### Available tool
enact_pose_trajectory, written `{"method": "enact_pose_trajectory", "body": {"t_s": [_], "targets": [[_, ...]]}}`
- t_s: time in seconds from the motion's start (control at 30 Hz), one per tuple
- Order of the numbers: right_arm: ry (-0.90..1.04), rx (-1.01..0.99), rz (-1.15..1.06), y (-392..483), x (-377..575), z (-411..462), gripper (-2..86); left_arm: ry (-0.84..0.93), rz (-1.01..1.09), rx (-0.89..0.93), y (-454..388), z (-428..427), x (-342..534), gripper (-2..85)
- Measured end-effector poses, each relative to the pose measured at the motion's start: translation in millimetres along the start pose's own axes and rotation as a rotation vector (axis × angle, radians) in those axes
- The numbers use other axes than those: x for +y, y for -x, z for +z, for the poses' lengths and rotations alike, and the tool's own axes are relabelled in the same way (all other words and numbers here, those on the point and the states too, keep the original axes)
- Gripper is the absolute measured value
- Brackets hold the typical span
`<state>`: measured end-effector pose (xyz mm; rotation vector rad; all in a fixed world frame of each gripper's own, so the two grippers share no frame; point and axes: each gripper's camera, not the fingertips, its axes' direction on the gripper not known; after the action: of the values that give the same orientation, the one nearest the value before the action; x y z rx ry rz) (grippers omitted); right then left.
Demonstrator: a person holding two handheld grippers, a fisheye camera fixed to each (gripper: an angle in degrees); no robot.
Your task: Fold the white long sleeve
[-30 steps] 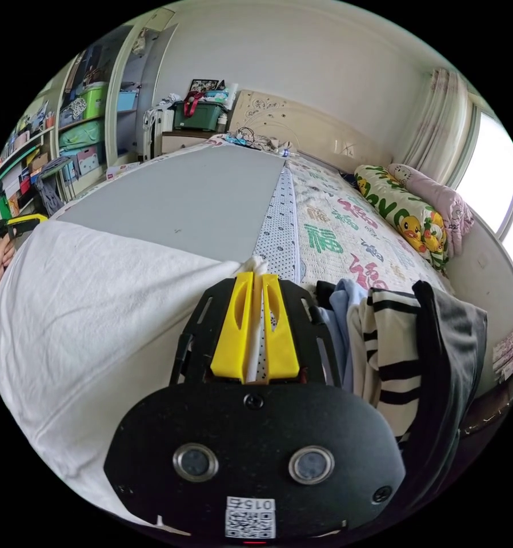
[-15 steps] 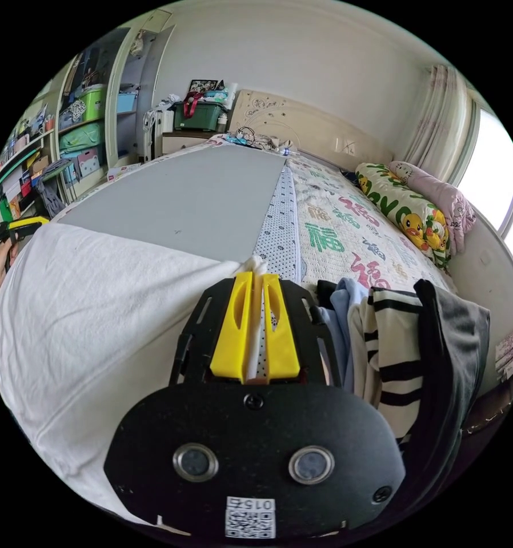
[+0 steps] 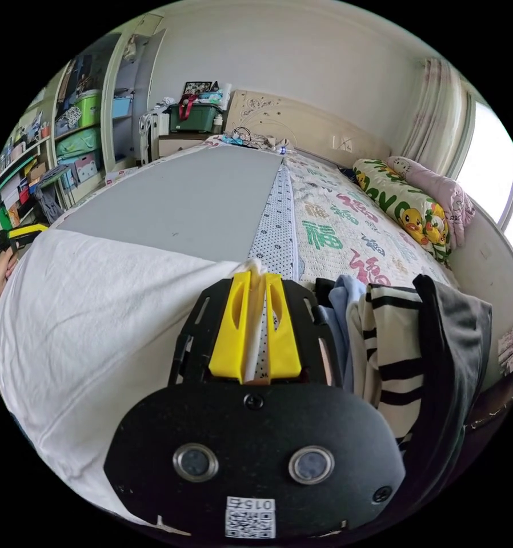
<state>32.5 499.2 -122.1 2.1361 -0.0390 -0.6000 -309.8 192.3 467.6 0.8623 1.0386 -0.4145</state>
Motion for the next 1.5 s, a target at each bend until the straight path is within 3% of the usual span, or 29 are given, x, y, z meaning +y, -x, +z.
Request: {"method": "enact_pose_trajectory", "body": {"t_s": [0.1, 0.2, 0.33, 0.47, 0.6, 0.7, 0.77, 0.93, 1.07, 1.23, 1.5], "targets": [[0.086, 0.048, -0.038, -1.5, -6.2, -8.1, 6.1, 0.068, 0.042, -0.056, -0.5, -13.3, -30.3, 5.4], [-0.009, 0.142, -0.046, -4.6, 3.8, -47.1, 6.0, 0.093, 0.082, -0.113, 5.3, -54.3, -52.3, 6.7], [-0.202, -0.048, -0.115, -13.9, 51.9, -118.8, 9.0, -0.028, 0.146, -0.140, 21.8, -142.6, -39.5, 9.0], [-0.331, -0.187, -0.180, -19.8, 112.8, -166.6, 10.4, -0.201, 0.209, -0.005, 31.2, -233.8, 9.6, 10.1], [-0.539, -0.357, -0.204, -28.2, 168.9, -204.7, 7.1, -0.414, 0.270, 0.337, 47.0, -310.3, 73.5, 12.0], [-0.515, -0.536, -0.290, -23.9, 188.4, -218.4, 7.2, -0.551, 0.321, 0.490, 41.5, -324.9, 96.9, 12.3], [-0.458, -0.568, -0.390, -12.0, 197.2, -221.7, 7.3, -0.534, 0.359, 0.479, 25.4, -321.3, 91.1, 11.8], [-0.329, -0.582, -0.675, 24.4, 225.4, -218.1, 7.1, -0.270, 0.658, 0.411, -61.8, -264.1, 30.5, 11.5], [-0.257, -0.576, -0.739, 34.9, 237.5, -203.5, 6.5, -0.201, 0.779, 0.483, -95.2, -225.5, -6.4, 11.1], [-0.209, -0.563, -0.769, 44.9, 234.8, -181.1, 5.0, -0.101, 0.846, 0.423, -121.2, -163.9, -60.9, 10.1], [-0.142, -0.511, -0.793, 52.9, 216.0, -156.0, 1.3, -0.082, 0.860, 0.414, -90.1, -122.7, -105.8, 7.8]]}}
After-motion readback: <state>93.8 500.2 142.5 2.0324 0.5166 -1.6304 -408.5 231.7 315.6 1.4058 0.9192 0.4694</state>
